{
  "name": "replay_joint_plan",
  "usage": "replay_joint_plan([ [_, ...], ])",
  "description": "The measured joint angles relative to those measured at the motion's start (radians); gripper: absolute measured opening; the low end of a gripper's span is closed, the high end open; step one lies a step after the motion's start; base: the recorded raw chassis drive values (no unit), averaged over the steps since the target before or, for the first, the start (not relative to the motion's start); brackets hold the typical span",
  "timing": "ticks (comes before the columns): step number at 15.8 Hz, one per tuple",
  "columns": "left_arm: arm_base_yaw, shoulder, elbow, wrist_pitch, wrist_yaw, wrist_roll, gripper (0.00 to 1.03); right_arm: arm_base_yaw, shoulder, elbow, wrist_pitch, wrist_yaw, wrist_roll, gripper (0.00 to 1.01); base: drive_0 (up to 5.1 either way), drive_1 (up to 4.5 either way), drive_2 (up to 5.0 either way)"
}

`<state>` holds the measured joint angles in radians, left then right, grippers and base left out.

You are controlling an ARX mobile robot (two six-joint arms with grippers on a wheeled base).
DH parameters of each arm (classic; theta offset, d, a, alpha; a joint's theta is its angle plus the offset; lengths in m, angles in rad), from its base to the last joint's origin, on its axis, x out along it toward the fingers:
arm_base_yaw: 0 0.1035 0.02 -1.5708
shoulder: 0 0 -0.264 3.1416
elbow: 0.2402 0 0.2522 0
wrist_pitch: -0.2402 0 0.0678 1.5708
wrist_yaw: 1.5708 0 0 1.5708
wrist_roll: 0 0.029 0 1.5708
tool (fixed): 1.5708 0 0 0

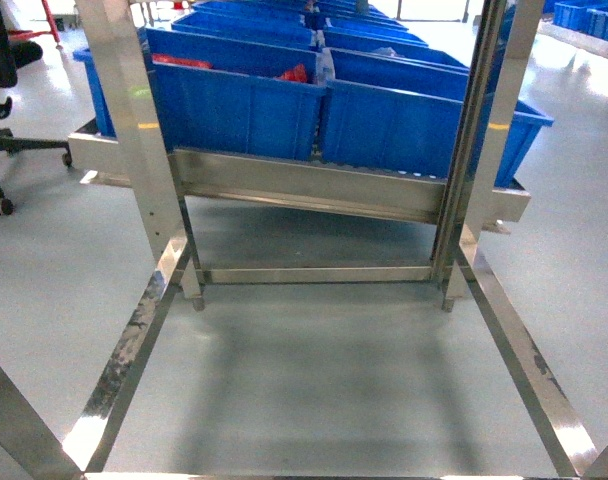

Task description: Pick capacitor and pack into box

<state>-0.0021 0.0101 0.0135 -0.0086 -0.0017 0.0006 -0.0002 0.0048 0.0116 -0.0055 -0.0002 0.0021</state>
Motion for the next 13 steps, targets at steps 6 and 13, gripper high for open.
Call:
replay_joint_plan([
  [6, 0.000, 0.000, 0.000, 0.002, 0.001, 0.000, 0.44, 0.000, 0.000, 0.000, 0.000, 0.000, 0.000, 0.98, 0.0, 0.00, 0.0],
  [13, 0.000, 0.000, 0.000, 0.003, 0.002, 0.000, 0.44, 0.000, 0.000, 0.000, 0.000, 0.001, 0.000, 0.98, 0.0, 0.00, 0.0],
])
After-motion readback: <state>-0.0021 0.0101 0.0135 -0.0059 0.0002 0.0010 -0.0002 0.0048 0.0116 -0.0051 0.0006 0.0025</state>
